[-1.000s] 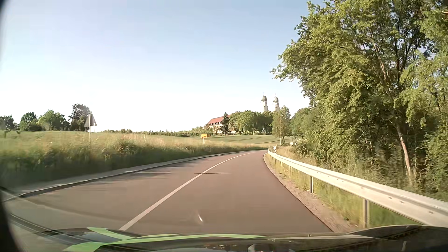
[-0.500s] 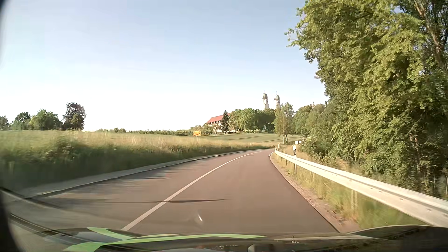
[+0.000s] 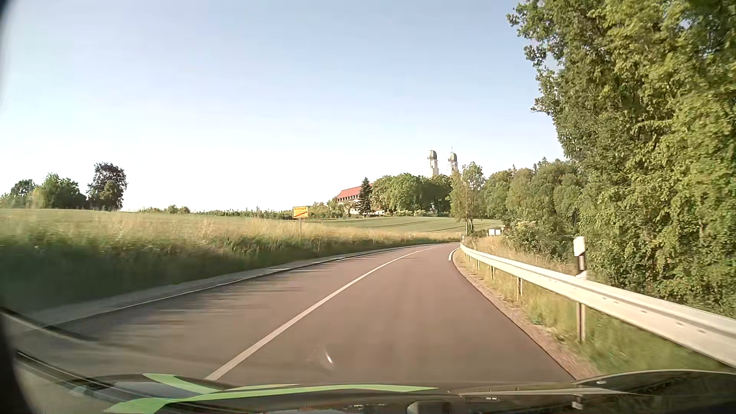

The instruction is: Follow the waypoints while adhering to traffic rules and regulations

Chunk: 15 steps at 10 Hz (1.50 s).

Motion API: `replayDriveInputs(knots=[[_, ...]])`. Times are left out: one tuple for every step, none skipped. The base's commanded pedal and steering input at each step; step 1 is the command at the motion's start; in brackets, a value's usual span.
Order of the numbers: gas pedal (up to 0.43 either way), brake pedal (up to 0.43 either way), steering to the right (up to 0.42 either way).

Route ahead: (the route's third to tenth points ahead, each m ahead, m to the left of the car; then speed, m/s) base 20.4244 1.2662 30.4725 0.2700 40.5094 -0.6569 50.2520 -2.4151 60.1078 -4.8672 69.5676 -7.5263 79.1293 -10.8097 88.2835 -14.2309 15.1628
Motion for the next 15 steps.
replayDriveInputs(knots=[[0.248, 0.0, 0.01], [0.248, 0.0, 0.014], [0.26, 0.0, 0.014], [0.268, 0.0, 0.015], [0.268, 0.0, 0.014], [0.287, 0.0, 0.016], [0.287, 0.0, 0.016], [0.299, 0.0, 0.016], [0.299, 0.0, 0.016], [0.287, 0.0, 0.017], [0.248, 0.0, 0.019], [0.24, 0.0, 0.02], [0.24, 0.0, 0.02], [0.24, 0.0, 0.019], [0.24, 0.0, 0.02]])
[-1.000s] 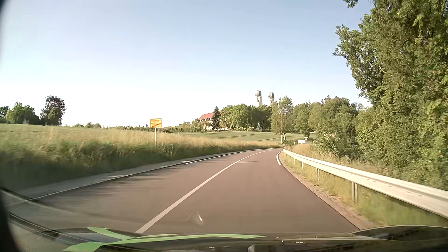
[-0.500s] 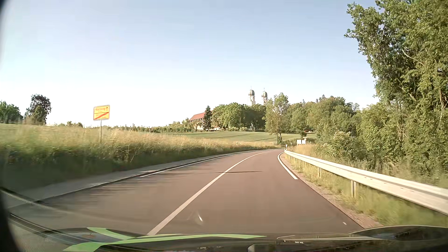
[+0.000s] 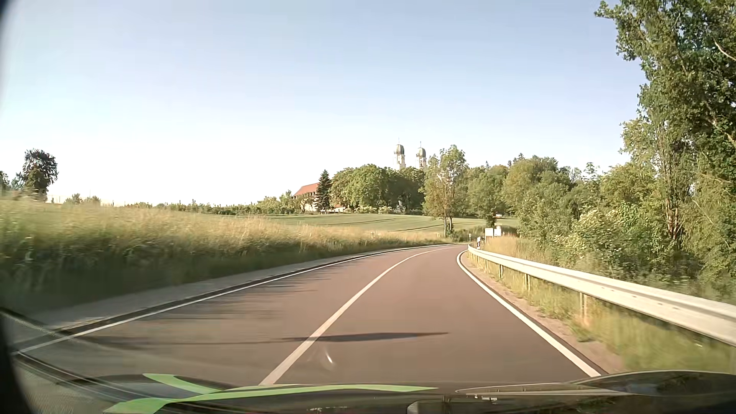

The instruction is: Follow the waypoints while adhering to traffic rules and regulations

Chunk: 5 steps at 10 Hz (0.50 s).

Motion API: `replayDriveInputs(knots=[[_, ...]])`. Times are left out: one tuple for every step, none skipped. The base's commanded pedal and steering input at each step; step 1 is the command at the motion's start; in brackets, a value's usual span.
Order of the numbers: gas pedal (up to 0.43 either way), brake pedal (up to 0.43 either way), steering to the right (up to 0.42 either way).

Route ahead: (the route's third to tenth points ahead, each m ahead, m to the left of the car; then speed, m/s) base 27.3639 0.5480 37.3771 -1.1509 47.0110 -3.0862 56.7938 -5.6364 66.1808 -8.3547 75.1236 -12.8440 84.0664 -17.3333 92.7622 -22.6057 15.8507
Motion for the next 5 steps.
replayDriveInputs(knots=[[0.24, 0.0, 0.019], [0.24, 0.0, 0.019], [0.24, 0.0, 0.019], [0.24, 0.0, 0.02], [0.24, 0.0, 0.019]])
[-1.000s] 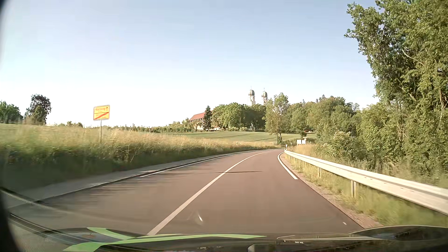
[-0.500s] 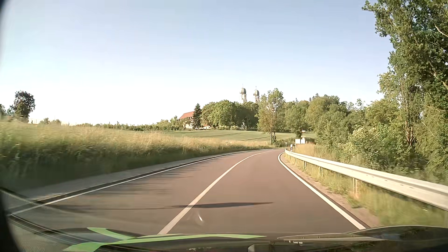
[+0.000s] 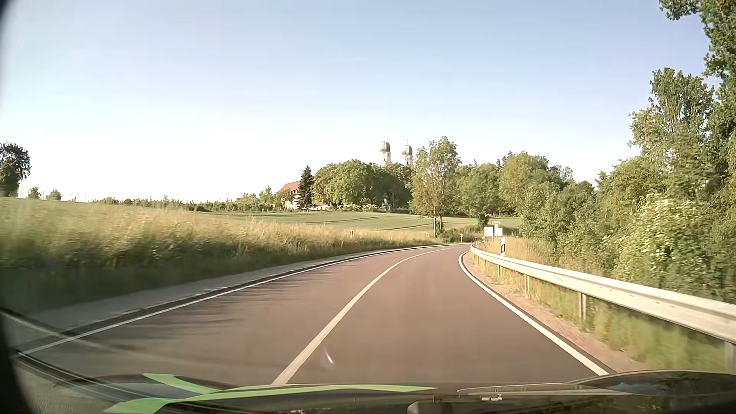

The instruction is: Follow the waypoints while adhering to traffic rules and regulations

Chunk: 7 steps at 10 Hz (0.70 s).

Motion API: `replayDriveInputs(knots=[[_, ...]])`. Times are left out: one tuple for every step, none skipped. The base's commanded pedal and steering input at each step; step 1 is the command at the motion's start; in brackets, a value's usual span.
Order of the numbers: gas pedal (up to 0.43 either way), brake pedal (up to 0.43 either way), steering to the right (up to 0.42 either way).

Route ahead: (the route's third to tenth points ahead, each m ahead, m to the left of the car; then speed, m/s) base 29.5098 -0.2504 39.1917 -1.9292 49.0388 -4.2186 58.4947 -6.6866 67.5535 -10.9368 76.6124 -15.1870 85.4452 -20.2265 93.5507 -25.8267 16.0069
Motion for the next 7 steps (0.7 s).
replayDriveInputs(knots=[[0.24, 0.0, 0.02], [0.24, 0.0, 0.02], [0.24, 0.0, 0.02], [0.24, 0.0, 0.02], [0.24, 0.0, 0.02], [0.24, 0.0, 0.021], [0.24, 0.0, 0.021]])
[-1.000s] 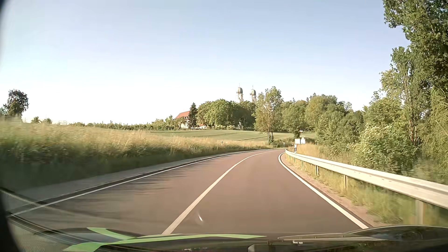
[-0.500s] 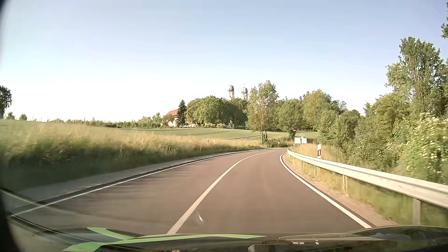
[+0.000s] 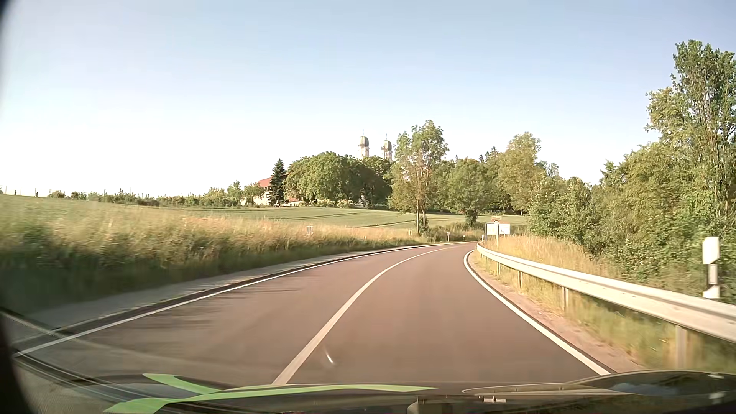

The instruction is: Follow the waypoints while adhering to traffic rules and regulations

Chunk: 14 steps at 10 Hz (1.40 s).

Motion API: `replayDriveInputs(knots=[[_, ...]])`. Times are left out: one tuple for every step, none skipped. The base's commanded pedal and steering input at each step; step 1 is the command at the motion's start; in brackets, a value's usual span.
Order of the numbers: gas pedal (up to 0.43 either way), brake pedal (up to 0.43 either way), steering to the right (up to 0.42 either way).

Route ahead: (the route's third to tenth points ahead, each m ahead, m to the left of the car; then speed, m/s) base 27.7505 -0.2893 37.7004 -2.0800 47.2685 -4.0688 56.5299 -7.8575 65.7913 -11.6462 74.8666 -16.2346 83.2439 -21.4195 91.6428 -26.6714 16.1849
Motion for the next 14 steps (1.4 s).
replayDriveInputs(knots=[[0.24, 0.0, 0.021], [0.24, 0.0, 0.021], [0.24, 0.0, 0.021], [0.24, 0.0, 0.021], [0.228, 0.0, 0.023], [0.189, 0.0, 0.027], [0.177, 0.0, 0.034], [0.177, 0.0, 0.041], [0.177, 0.0, 0.042], [0.177, 0.0, 0.042], [0.177, 0.0, 0.042], [0.177, 0.0, 0.041], [0.177, 0.0, 0.04], [0.177, 0.0, 0.038]])
